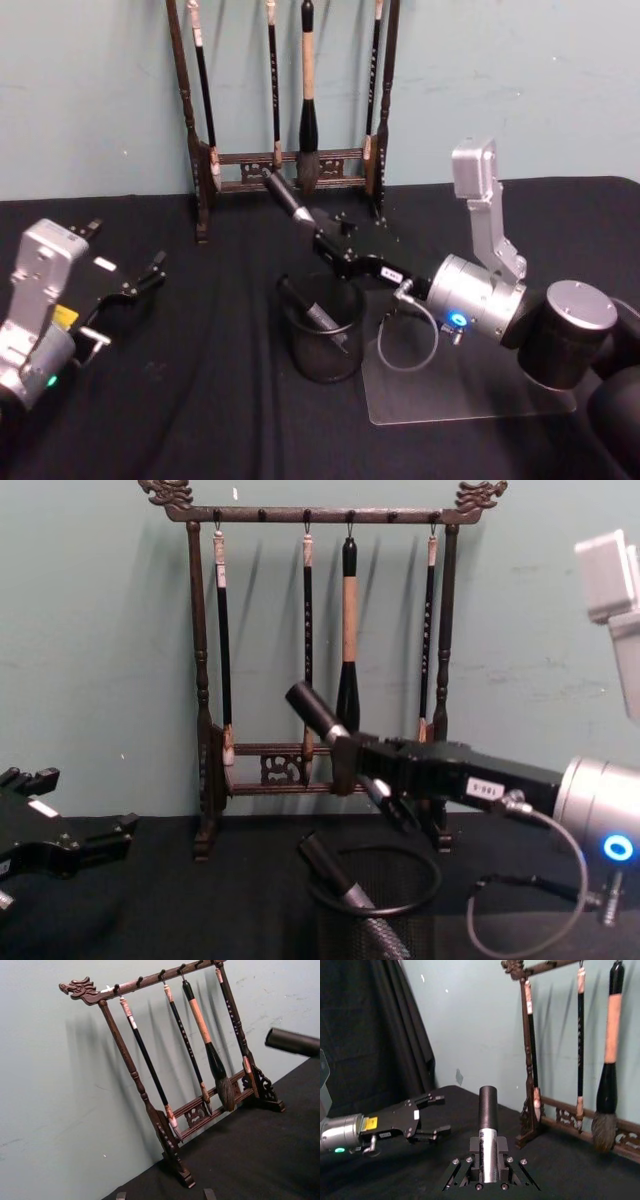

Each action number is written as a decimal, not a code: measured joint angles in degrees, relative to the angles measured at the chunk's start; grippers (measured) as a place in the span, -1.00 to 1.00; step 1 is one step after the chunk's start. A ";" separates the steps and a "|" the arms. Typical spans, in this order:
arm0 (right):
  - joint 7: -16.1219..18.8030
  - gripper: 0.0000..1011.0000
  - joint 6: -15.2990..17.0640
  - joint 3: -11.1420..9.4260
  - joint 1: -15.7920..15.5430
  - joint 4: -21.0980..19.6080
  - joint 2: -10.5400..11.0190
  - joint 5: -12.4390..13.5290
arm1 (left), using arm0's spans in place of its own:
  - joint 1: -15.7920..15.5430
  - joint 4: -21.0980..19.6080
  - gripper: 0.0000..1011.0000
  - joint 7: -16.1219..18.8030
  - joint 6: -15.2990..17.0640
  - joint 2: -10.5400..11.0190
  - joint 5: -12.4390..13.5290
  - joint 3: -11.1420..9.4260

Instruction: Pick up the water-based marker from the table and place it into the pen holder.

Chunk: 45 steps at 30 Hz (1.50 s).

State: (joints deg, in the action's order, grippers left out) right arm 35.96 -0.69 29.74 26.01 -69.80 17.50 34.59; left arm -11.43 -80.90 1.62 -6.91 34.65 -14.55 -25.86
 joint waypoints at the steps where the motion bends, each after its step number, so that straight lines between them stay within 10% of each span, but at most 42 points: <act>1: 0.00 -0.59 0.07 0.23 0.00 0.23 -0.10 -0.04 | 0.00 0.00 0.98 0.00 0.00 0.00 0.00 0.00; 27: -0.46 -0.58 0.71 1.53 -0.15 1.26 -0.40 -0.96 | 0.00 0.00 0.98 0.00 0.00 0.00 0.00 0.00; 45: -0.37 0.76 0.65 1.46 -0.13 1.25 -0.40 -0.82 | 0.00 0.00 0.98 0.00 0.00 0.00 0.00 0.00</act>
State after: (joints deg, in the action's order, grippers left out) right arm 35.59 -0.04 31.20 25.88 -68.55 17.10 33.77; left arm -11.43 -80.90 1.62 -6.91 34.64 -14.55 -25.86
